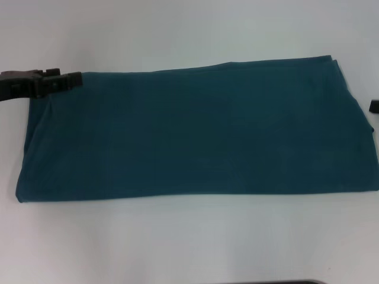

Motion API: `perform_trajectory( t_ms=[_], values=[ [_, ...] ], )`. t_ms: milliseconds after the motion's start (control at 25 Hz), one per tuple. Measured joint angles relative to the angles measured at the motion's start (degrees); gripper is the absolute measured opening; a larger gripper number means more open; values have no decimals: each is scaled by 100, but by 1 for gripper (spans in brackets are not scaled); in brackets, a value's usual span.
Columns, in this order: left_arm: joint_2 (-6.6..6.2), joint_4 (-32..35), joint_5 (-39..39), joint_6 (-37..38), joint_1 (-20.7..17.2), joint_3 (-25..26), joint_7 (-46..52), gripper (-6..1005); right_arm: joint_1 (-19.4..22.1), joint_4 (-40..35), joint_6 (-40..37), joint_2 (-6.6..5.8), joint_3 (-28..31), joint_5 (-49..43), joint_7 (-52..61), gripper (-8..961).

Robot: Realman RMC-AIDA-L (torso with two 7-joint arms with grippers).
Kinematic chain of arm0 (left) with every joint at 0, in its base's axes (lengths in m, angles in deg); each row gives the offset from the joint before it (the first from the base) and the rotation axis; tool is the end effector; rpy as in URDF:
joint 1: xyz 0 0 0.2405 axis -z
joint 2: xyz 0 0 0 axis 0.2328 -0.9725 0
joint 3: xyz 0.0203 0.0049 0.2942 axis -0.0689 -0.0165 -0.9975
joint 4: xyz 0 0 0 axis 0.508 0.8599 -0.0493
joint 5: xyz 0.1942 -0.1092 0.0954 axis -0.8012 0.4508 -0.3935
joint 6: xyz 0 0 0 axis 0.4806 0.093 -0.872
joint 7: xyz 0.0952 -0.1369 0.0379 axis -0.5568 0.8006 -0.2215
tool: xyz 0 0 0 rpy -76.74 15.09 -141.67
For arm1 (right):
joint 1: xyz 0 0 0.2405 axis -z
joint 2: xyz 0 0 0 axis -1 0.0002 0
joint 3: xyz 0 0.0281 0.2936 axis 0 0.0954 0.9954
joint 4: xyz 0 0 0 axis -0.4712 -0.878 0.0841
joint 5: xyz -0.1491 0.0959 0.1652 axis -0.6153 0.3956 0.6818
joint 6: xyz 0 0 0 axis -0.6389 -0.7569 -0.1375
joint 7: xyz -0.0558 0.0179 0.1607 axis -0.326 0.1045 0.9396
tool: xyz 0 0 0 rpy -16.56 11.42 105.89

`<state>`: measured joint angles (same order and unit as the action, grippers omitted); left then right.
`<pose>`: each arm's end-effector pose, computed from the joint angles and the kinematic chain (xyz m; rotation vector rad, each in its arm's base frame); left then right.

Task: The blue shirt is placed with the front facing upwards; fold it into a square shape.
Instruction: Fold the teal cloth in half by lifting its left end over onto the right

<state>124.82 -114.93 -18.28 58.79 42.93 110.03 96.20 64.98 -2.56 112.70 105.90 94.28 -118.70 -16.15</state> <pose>-0.3455 0.3960 0.0159 -2.3555 -1.2076 -0.5399 0.4297 0.3553 0.0567 -1.9182 1.8962 0.4715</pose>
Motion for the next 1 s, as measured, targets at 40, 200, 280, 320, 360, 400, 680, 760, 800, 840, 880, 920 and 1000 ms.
perform_trajectory(
  t_ms=[40, 200, 280, 320, 360, 400, 680, 760, 800, 840, 880, 920, 1000],
  values=[
    [0, -5, 2, 5, 1, 5, -1, 688, 19, 10, 41, 3, 45, 129, -64, 22],
    [-6, -17, 21, 21, 4, 25, 0, 688, 35, 14, 82, 3, 38, 396, -166, 22],
    [-8, -12, 34, 21, 4, 23, 0, 689, -3, -3, 64, 15, 0, 385, -188, 22],
    [-8, -9, 43, 21, 5, 16, 0, 689, -33, -20, 49, 26, -25, 381, -211, 22],
    [-8, -7, 52, 15, 6, 14, 0, 689, -64, -37, 44, 43, -46, 381, -244, 23],
    [-8, -7, 57, 8, 6, 9, 0, 689, -96, -50, 30, 57, -60, 380, -278, 23],
    [-8, 6, 59, -28, 21, -8, 0, 689, -213, -342, -484, 94, -493, 373, -326, 23],
    [-8, 7, 59, -28, 22, -8, 0, 689, -219, -442, -746, 94, -669, 371, -283, 24],
    [-8, 8, 59, -27, 23, -7, 0, 689, -219, -465, -819, 95, -714, 370, -269, 24],
    [-8, 8, 59, -23, 25, -5, 0, 689, -216, -484, -898, 94, -760, 367, -250, 24],
    [-9, 8, 59, -18, 27, -3, 0, 689, -212, -493, -973, 94, -788, 365, -234, 24],
    [-10, 8, 59, -14, 30, -1, 0, 689, -204, -496, -1004, 92, -789, 365, -222, 24],
    [-15, 8, 59, -14, 33, 0, 0, 689, -194, -498, -1062, 88, -788, 365, -204, 24]
  ],
)
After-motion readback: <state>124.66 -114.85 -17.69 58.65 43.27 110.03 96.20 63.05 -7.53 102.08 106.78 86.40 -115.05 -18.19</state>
